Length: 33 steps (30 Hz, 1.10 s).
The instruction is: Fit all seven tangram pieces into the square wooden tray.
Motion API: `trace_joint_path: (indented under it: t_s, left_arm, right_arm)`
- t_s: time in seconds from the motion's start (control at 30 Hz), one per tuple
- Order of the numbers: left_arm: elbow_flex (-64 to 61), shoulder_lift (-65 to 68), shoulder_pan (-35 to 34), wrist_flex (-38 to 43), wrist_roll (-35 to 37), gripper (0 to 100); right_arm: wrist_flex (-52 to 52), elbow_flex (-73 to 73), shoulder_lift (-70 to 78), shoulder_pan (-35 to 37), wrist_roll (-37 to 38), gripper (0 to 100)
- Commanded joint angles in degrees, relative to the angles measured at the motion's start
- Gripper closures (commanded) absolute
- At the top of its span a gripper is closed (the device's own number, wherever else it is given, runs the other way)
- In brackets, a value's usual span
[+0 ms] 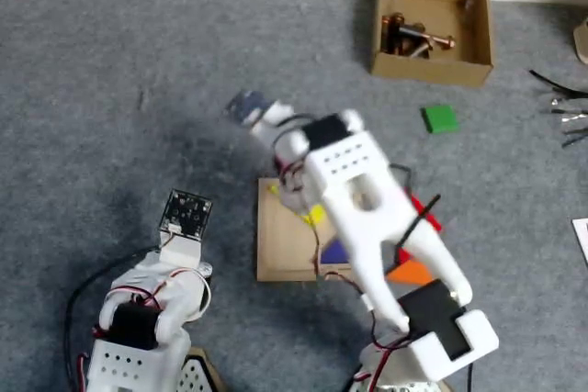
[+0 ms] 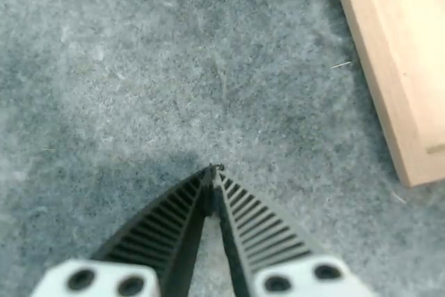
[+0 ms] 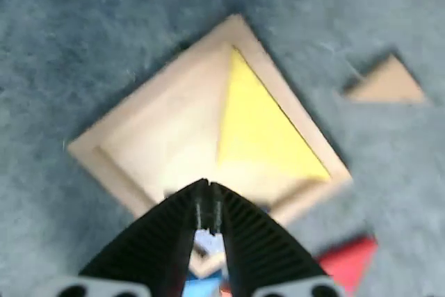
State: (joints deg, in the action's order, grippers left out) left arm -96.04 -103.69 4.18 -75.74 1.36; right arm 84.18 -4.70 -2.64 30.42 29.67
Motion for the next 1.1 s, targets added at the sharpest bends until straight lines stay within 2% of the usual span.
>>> trace_joint_path:
  t_s: [0.0,0.17,0.37,0.53,0.67,0.83,0.97,1.07]
  left_arm:
    - [-1.10,-0.22,0.84,-0.26,0.35,99]
    - [-1.10,-0.22,0.84,-0.26,0.35,99]
    - [-1.10,-0.22,0.84,-0.26,0.35,99]
    - [-1.10,-0.22,0.84,-0.26,0.35,99]
    - [-1.10,-0.22,0.84,-0.26,0.35,99]
    - [-1.10,-0.22,0.84,-0.26,0.35,99]
    - [-1.10,-0.22,0.84,-0.26,0.35,99]
    - [-1.10,-0.22,0.84,-0.26,0.35,99]
  right_arm:
    - [7.96,11.91,-3.47,-6.46,-1.41,98.8]
    - [14.81,17.54,-3.47,-13.67,-1.32,98.8]
    - [15.08,17.63,-3.38,-22.02,-1.67,98.8]
    - [12.18,12.35,-3.38,-28.00,-11.34,95.5]
    - [7.25,2.95,-3.38,-28.88,-13.98,88.7]
    - [-2.15,-8.04,-3.47,-28.88,-17.32,87.9]
    - [-6.37,-12.79,-3.47,-28.79,-19.87,87.5]
    - [-7.78,-13.41,-3.47,-28.70,-21.63,81.3]
